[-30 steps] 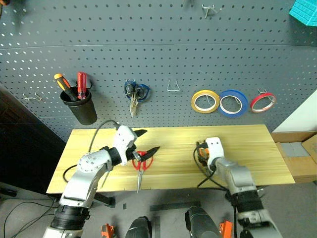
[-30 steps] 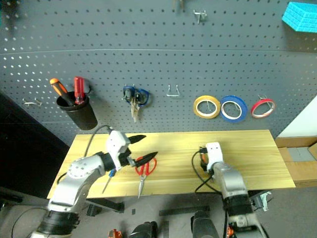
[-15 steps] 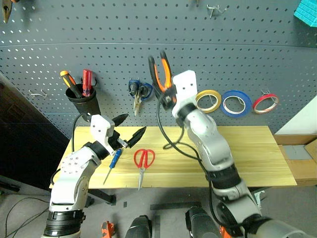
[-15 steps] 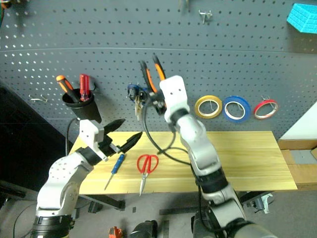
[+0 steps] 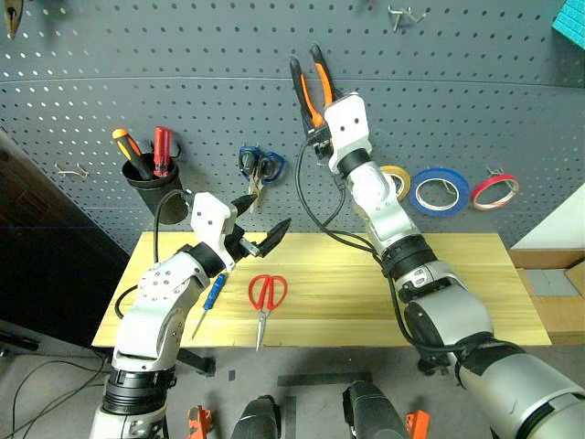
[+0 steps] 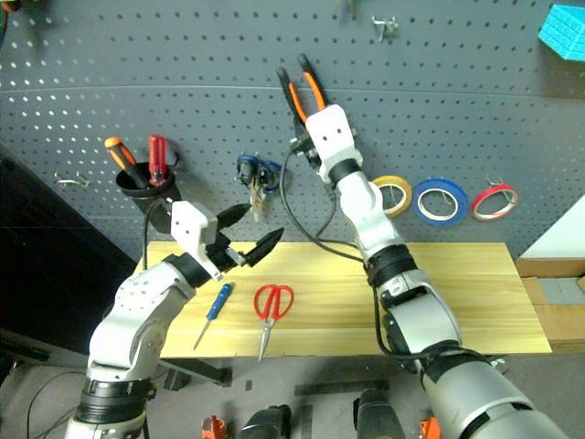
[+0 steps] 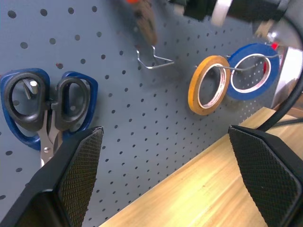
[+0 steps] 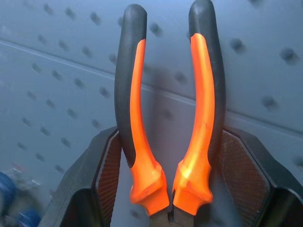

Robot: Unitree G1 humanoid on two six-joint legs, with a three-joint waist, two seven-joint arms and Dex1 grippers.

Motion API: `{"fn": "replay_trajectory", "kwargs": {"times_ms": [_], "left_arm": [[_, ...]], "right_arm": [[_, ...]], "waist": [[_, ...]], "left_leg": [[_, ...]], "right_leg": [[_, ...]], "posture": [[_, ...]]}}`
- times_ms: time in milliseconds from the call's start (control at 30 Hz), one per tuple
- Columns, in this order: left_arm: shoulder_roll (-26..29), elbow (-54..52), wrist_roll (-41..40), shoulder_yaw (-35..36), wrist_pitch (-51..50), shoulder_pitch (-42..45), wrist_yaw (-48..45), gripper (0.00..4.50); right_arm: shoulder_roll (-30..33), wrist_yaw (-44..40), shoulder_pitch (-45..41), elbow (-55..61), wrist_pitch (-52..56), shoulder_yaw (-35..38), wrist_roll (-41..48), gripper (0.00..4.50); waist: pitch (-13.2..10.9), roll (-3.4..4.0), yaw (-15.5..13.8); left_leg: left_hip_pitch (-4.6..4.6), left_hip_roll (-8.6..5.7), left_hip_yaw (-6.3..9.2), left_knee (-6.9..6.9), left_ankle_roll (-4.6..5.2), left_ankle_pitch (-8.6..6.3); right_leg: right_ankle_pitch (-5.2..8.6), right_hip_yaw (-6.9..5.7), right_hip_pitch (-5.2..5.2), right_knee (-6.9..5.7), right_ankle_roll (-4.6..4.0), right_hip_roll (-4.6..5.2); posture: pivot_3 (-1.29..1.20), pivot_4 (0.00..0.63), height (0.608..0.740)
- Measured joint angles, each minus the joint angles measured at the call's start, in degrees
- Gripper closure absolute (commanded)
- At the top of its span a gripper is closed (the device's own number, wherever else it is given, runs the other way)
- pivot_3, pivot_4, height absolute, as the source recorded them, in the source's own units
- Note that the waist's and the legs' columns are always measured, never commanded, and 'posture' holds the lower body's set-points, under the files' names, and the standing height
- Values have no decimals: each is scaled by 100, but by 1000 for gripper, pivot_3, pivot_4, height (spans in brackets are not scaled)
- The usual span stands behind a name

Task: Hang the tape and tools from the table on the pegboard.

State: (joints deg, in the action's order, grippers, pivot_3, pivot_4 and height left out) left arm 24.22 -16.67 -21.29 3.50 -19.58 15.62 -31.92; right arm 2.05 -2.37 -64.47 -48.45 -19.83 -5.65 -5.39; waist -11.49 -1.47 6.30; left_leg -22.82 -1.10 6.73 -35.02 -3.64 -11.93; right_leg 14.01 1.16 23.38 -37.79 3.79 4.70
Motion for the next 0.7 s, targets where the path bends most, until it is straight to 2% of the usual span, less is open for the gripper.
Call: {"fn": "replay_trajectory", "kwargs": {"times_ms": [133,300,533,700], "left_arm": [[0,8,2,-39,18,-6,-1,0],[-64,99,9,-34,54,2,48,0],[-167,446,289,-58,260,173,195,0],[-178,653,470,-87,242,152,274,0]], "right_arm": [[-34,124,119,-156,-141,28,-11,1713],[-156,153,656,-127,-8,74,-2,1713],[-245,204,959,578,504,204,45,1713],[-214,-105,1377,1299,1184,203,150,151]], "waist": [[1,-1,-18],[-1,2,-24],[-1,1,-18],[1,-1,-16]], "left_leg": [[3,0,2,-5,-2,5],[0,0,2,-5,-2,6],[-1,0,2,-3,-2,6],[0,0,3,-4,-2,6]], "right_leg": [[-2,-1,-1,-9,-4,0],[-3,1,1,-9,-4,-1],[-3,0,3,-8,-4,-1],[-3,-1,1,-9,-4,-1]], "posture": [[-57,152,740],[-71,152,740],[-91,150,740],[-94,148,740]]}}
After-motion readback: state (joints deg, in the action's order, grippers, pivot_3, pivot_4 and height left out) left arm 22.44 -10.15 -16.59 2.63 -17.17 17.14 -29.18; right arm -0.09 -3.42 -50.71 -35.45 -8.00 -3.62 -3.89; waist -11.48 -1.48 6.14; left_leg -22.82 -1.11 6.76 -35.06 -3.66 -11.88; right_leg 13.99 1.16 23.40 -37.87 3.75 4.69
